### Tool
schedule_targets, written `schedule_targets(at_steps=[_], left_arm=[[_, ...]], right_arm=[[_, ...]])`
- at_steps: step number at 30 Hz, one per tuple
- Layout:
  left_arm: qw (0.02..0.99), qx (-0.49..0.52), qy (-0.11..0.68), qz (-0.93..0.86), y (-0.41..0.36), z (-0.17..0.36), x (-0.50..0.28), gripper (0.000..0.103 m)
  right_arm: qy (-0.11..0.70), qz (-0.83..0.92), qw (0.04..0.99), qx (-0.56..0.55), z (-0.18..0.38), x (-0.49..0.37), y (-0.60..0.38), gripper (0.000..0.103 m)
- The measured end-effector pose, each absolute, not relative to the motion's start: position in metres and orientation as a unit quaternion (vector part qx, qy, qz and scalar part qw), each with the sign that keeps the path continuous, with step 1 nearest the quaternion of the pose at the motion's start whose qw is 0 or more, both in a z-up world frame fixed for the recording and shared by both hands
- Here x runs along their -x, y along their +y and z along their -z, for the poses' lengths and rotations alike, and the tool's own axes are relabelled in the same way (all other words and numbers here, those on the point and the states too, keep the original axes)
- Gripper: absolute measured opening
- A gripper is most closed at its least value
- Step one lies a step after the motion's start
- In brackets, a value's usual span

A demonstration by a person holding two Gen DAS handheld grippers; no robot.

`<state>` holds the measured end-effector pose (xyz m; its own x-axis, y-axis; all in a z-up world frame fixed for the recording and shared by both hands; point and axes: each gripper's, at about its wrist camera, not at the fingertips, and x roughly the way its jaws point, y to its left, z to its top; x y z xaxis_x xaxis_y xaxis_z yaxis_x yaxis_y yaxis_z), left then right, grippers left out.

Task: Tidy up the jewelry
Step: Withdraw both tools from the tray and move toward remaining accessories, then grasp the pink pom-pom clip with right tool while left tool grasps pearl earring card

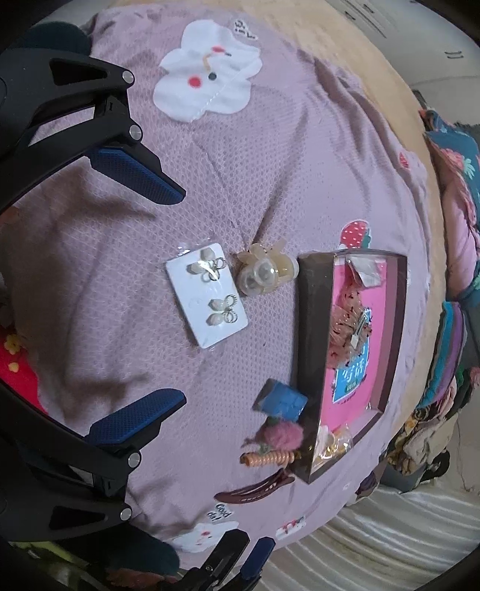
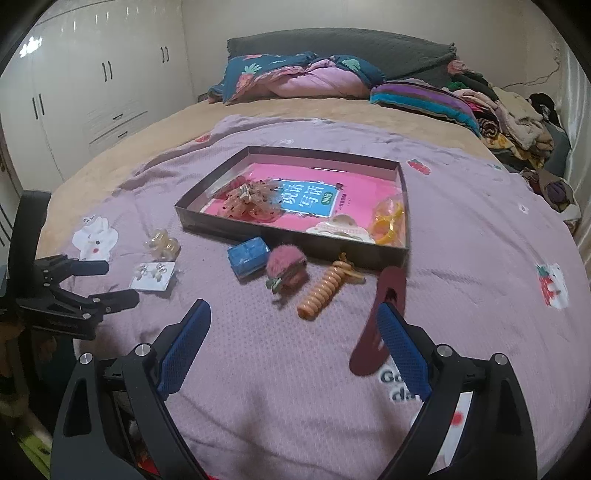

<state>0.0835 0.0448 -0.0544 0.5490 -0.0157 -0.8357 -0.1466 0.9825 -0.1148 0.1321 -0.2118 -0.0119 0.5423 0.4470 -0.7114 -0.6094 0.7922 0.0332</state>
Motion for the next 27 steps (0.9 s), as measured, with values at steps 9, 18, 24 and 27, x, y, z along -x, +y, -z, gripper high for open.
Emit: schedule_targets(at_steps=[9, 18, 24, 27], left_arm=[[0.866, 0.101, 0.487, -0.055, 0.049, 0.076, -0.110, 0.093], [0.864, 0.090, 0.491, -0.060, 0.048, 0.083, -0.118, 0.071], [0.866, 0.095, 0.487, -0.051, 0.050, 0.078, -0.112, 0.064], [0.867, 0.100, 0.486, -0.048, 0.050, 0.075, -0.110, 0.064]], right_arm=[[0.393, -0.315, 0.853, 0.132, 0.034, -0.169, -0.181, 0.083], [0.426, -0.319, 0.833, 0.149, 0.060, -0.198, -0.156, 0.065], [0.445, -0.322, 0.823, 0.145, 0.074, -0.210, -0.149, 0.046], [0.457, -0.324, 0.816, 0.143, 0.081, -0.213, -0.148, 0.031]])
